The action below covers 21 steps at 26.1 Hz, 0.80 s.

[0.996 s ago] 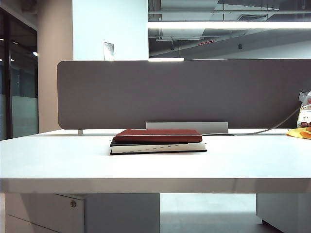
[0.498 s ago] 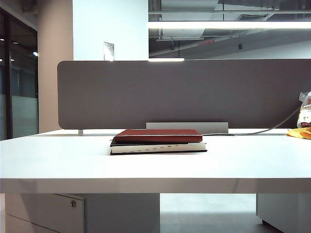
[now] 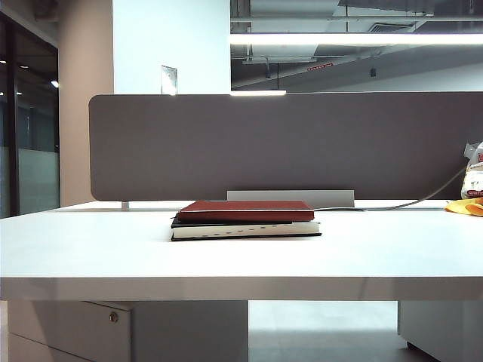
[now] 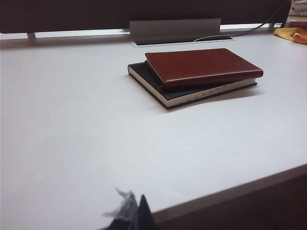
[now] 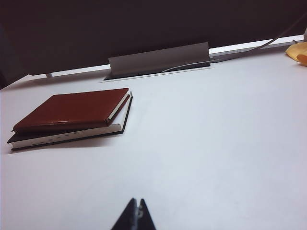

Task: Pick up the red book and place it on top of the black book.

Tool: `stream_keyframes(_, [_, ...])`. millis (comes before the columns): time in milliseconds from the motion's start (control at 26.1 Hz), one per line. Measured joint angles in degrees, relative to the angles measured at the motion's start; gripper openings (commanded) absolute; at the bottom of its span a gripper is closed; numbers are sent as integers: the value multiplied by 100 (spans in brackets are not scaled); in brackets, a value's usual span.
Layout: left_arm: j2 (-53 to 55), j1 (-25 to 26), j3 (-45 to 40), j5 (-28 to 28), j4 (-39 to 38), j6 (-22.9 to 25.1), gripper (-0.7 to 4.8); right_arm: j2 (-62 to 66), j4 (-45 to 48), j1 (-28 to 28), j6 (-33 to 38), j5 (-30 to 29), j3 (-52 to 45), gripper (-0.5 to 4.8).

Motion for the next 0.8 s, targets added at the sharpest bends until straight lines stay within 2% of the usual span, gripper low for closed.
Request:
stream_keyframes(766, [0, 0, -2, -4, 0, 0, -4, 0, 0, 0, 0, 0, 0, -1])
stream_keyframes(805, [0, 0, -7, -208, 28, 31, -4, 0, 0, 0, 0, 0, 0, -1])
